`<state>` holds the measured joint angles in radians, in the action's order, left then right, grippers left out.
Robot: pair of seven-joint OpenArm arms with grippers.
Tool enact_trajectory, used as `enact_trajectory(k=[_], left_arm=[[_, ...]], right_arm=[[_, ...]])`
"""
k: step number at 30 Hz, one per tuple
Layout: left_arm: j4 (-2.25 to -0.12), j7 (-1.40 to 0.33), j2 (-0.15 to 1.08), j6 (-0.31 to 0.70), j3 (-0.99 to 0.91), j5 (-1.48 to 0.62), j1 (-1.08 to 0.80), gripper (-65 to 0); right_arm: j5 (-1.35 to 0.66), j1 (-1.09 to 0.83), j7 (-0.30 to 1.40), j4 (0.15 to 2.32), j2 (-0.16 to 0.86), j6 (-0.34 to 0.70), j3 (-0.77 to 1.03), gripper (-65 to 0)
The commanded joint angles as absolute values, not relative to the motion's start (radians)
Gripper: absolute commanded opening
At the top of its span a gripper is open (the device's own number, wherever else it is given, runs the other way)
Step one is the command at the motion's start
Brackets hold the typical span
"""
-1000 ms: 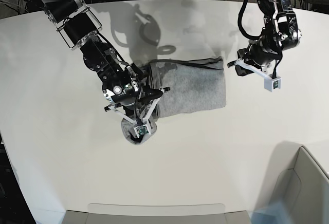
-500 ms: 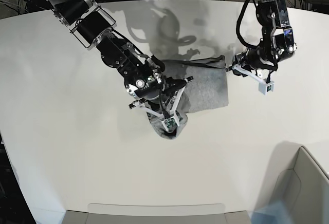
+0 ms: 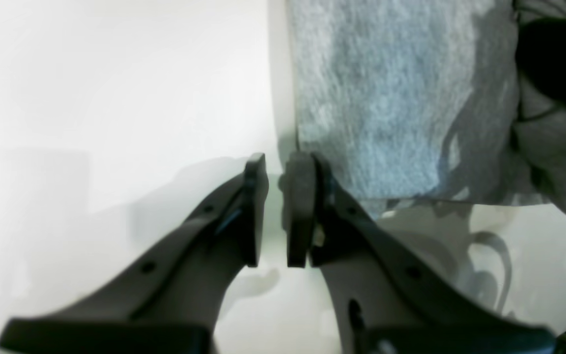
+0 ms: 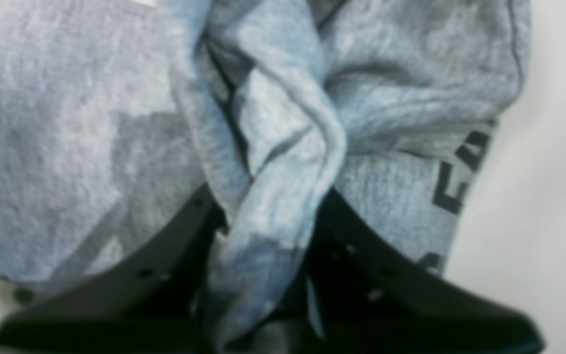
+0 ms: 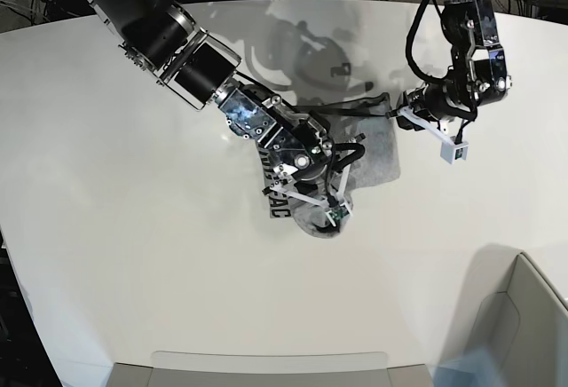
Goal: Fold the T-shirt properly
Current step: 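Lift the folded bundle with the right gripper and flip it over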
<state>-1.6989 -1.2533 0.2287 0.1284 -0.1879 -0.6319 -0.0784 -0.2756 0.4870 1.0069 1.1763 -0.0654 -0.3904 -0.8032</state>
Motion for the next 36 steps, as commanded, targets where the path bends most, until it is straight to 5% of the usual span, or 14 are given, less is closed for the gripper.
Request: enact_trajectory(k=[1,5,11,15,26,29,34,36], left_arm=[[-1.718,-1.248,0.24,0.133,-0.196,-0.641,-0.074,-57.0],[-1.725,-1.248,0.268,0.133,-0.231,-0.645,-0.11,-57.0],[-1.728,-1.293,0.271,0.133,-0.366,-0.645,-0.128,-57.0],[-1.728,-1.342,0.271,0.133,-0.433,-0.645,-0.125,-57.0],[-1.727,-1.34,0.271,0.133,-0.437,-0.641,-0.124,-57.0],[-1.728,-1.339,0.269,0.133,-0.432,-0.644,-0.12,-57.0],[-1.73,-1.31,0.268,0.14,-0.383,-0.647,-0.064,-60.7],[-1.759,-1.296,0.269,0.183,-0.321,-0.647,-0.051,-65.0]], right_arm=[[-0.28,0.513,0.993,1.198,-0.077,-0.401,-0.8,-49.5],[-0.28,0.51,1.0,1.224,-0.097,-0.398,-0.802,-37.5],[-0.286,0.507,1.0,1.256,-0.122,-0.381,-0.802,-37.3],[-0.286,0.506,1.0,1.256,-0.145,-0.257,-0.871,-37.3],[-0.28,0.467,0.99,1.506,-0.111,-0.259,-0.92,-37.6],[-0.28,0.456,0.998,1.587,-0.076,-0.259,-0.796,-43.9],[-0.282,0.435,1.0,1.601,-0.002,-0.249,-0.564,-64.5],[-0.286,0.429,1.007,1.595,0.047,-0.231,-0.493,-65.0]])
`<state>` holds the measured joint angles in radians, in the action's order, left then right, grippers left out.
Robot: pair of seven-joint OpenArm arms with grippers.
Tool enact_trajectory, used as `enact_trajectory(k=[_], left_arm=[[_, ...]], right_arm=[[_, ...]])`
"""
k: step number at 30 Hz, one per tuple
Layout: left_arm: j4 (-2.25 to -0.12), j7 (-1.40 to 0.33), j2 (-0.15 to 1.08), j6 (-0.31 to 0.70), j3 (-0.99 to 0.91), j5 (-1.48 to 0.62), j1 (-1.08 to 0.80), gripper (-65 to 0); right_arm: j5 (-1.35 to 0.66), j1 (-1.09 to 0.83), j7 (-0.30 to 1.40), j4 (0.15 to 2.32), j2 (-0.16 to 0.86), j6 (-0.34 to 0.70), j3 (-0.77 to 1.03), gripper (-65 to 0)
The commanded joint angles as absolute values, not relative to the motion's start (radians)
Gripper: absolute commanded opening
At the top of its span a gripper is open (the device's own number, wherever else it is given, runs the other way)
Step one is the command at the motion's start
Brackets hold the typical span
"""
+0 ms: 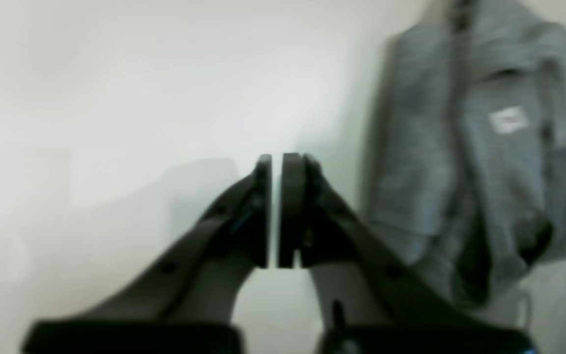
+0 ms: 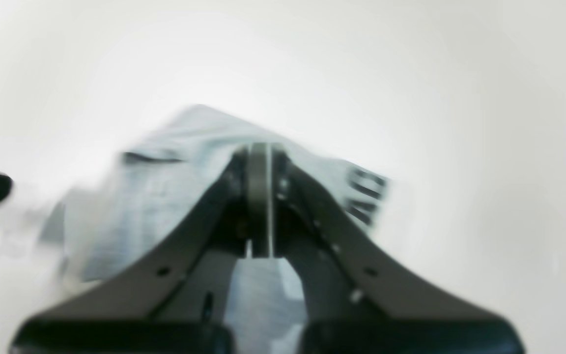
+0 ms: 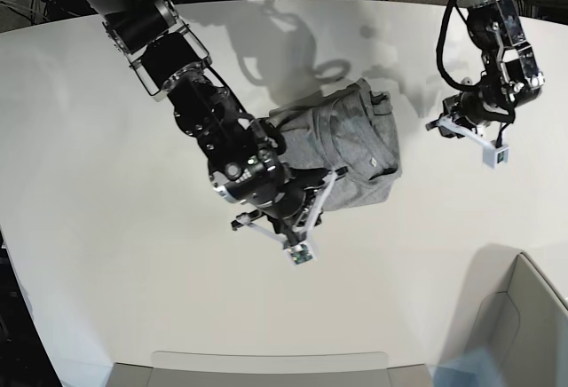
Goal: Fold the T-shirt properly
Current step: 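Lift the folded bundle with the right gripper and flip it over, then hold the bundle with both grippers and tuck its edges under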
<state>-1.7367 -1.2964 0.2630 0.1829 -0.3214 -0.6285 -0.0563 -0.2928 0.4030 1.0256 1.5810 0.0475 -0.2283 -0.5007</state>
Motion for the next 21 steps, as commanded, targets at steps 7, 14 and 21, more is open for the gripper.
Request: enact_trajectory(k=[7,14,21], left_arm=[[-1.859,-1.23,0.266,0.254,-0.068,-0.641,-0.028,-65.0],[-1.802,-1.221,0.265,0.252,0.061,-0.638,0.015,-65.0],[-1.56,-1.168,0.271,0.173,0.059,-0.638,0.104,-65.0]], right_arm=[[-0.286,0.377,1.035,1.531,0.153,-0.077,-0.349,-64.5],[-0.282,0.335,1.032,1.452,0.15,0.044,-0.317,-64.5],[-0.282,0.312,0.944,1.288,0.151,0.044,-0.401,-64.5]])
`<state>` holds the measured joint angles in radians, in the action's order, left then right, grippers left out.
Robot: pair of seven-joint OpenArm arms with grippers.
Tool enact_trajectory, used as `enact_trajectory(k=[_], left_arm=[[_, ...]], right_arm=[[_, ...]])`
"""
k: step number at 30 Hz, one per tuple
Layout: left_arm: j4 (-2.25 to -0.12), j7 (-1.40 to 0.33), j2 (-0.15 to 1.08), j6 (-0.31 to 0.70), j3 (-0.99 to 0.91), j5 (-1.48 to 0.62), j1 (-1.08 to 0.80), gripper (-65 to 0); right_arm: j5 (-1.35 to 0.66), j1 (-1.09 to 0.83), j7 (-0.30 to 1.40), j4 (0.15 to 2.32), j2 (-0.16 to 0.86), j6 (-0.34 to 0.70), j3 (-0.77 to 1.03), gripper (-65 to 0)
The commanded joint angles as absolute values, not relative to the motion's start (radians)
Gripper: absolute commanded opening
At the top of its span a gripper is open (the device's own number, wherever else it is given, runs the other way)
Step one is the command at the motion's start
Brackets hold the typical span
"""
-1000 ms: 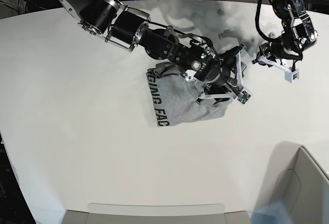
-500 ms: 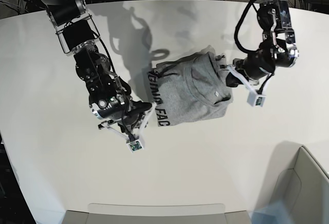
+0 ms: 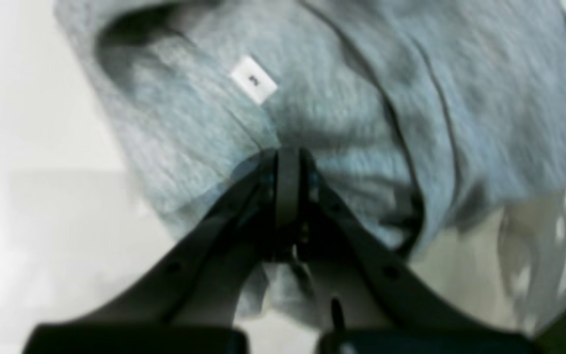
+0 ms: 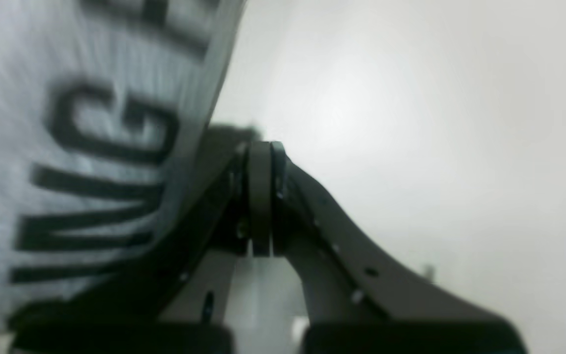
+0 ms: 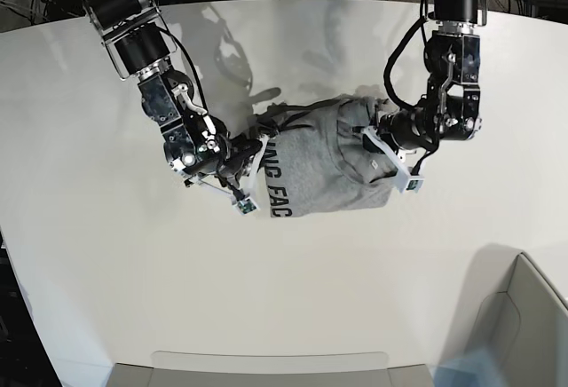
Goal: Fold the T-shirt properly
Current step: 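Hold the bundle with both grippers and tuck its edges under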
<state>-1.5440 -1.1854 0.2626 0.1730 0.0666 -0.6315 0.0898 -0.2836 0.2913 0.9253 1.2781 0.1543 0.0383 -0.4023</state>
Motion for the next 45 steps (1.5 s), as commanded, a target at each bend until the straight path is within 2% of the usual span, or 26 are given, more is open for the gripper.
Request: enact_trajectory(k=[1,9,14,18,23,26,31,34,41,45], left_arm=[[-1.543,-1.147,0.274,0.173,0.059,-0.638,0.105,-65.0],[-1.345,-1.092,0.3,0.174,0.068,-0.638,0.263,-65.0],[-1.313,-1.044,0.285,0.176,0.133,-0.638,0.384,-65.0],[-1.316,-1.04,0.28,0.174,0.222,-0.642,0.453,-65.0],[-1.425,-1.056,0.278,0.174,0.185,-0.645,0.421,-65.0],[-1.572,-1.118,0.278,0.174,0.193,-0.645,0.334,-65.0],[-1.802,-1.178,0.28,0.18,0.196,-0.644,0.162,-65.0],[-1.868,-1.204,0.28,0.182,0.231,-0.645,0.087,-65.0],[-1.863,-1.204,0.285,0.183,0.397,-0.639,0.041,-65.0],[-1.759,-1.198,0.285,0.176,0.412,-0.638,0.047,-65.0]], right_arm=[[-0.282,0.3,0.946,1.288,0.151,0.044,-0.42,-64.5],[-0.282,0.174,0.946,1.406,0.153,0.044,-0.599,-64.5],[-0.282,0.11,0.947,1.531,0.156,0.038,-0.622,-64.5],[-0.282,0.048,0.946,1.659,0.191,0.036,-0.529,-64.5],[-0.282,0.01,0.943,1.778,0.191,0.038,-0.268,-64.5],[-0.286,0.07,0.943,1.748,0.189,0.042,-0.16,-64.3],[-0.286,0.199,0.941,1.601,0.188,0.044,-0.151,-64.4],[-0.286,0.269,0.941,1.494,0.15,0.044,-0.15,-64.4],[-0.283,0.337,0.883,1.31,0.096,0.045,-0.162,-64.4],[-0.283,0.335,0.857,1.277,0.097,0.045,-0.295,-64.5]])
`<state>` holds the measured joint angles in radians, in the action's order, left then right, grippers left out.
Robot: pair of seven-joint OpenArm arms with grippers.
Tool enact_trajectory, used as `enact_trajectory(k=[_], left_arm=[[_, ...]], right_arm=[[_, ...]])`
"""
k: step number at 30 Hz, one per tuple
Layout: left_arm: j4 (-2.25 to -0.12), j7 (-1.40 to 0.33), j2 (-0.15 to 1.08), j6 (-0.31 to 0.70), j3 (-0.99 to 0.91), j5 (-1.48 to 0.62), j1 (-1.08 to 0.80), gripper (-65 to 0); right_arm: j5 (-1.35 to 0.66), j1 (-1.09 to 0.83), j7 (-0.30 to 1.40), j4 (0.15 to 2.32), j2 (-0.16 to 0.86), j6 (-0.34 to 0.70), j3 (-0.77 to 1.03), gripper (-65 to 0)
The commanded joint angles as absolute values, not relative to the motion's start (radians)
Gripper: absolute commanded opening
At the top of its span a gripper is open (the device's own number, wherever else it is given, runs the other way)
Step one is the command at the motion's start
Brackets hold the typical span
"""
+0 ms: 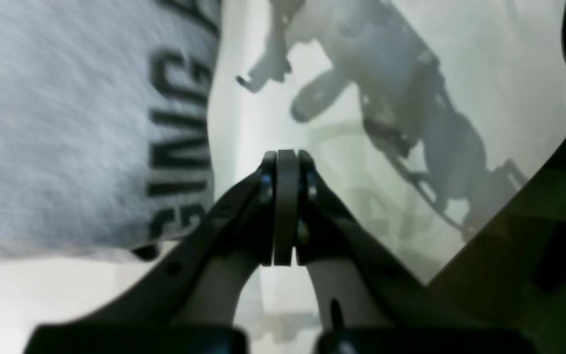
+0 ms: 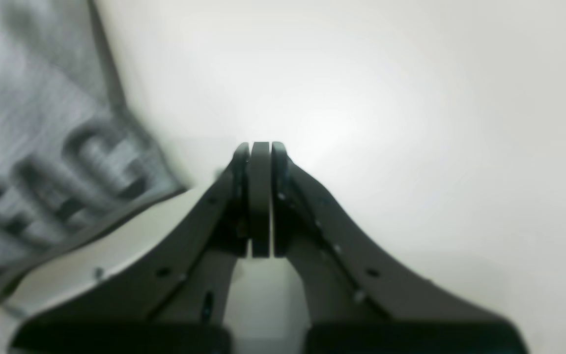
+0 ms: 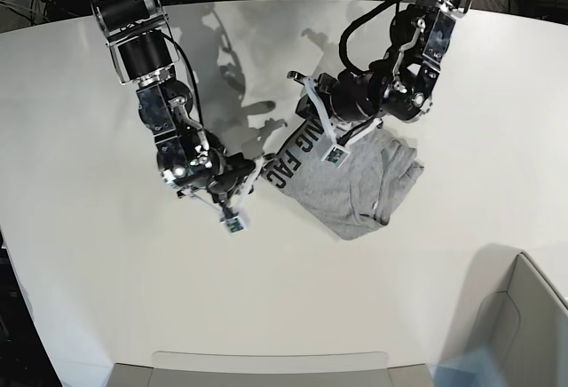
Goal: Fold the T-shirt properly
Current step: 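Hold the bundle with both grippers and tuck its edges under, then press and slide the folded bundle with the left gripper, then release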
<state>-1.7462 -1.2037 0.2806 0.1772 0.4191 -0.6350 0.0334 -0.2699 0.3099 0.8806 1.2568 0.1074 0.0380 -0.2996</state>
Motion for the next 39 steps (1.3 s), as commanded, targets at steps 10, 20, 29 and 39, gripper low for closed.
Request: enact_trajectory(k=[10,20,29,39], left_arm=[[-1.666,-1.191,0.338,0.177,0.081,-0.638,0.048,-65.0],[-1.672,-1.15,0.298,0.174,-0.165,-0.642,0.094,-65.0],[-1.712,-1.013,0.143,0.182,-0.085,-0.639,0.105,-65.0],[-1.409,-0.688,0.139,0.082,0.107,-0.639,0.105,-65.0]], right_arm=[[-0.286,0.243,0.863,1.394,0.105,0.045,-0.479,-64.5],[-0.286,0.05,0.865,1.702,0.231,0.044,-0.42,-64.5],[-0.286,-0.154,0.865,1.863,0.251,0.079,-0.005,-64.4],[-0.286,-0.269,0.857,1.886,0.254,0.186,0.177,-64.5]])
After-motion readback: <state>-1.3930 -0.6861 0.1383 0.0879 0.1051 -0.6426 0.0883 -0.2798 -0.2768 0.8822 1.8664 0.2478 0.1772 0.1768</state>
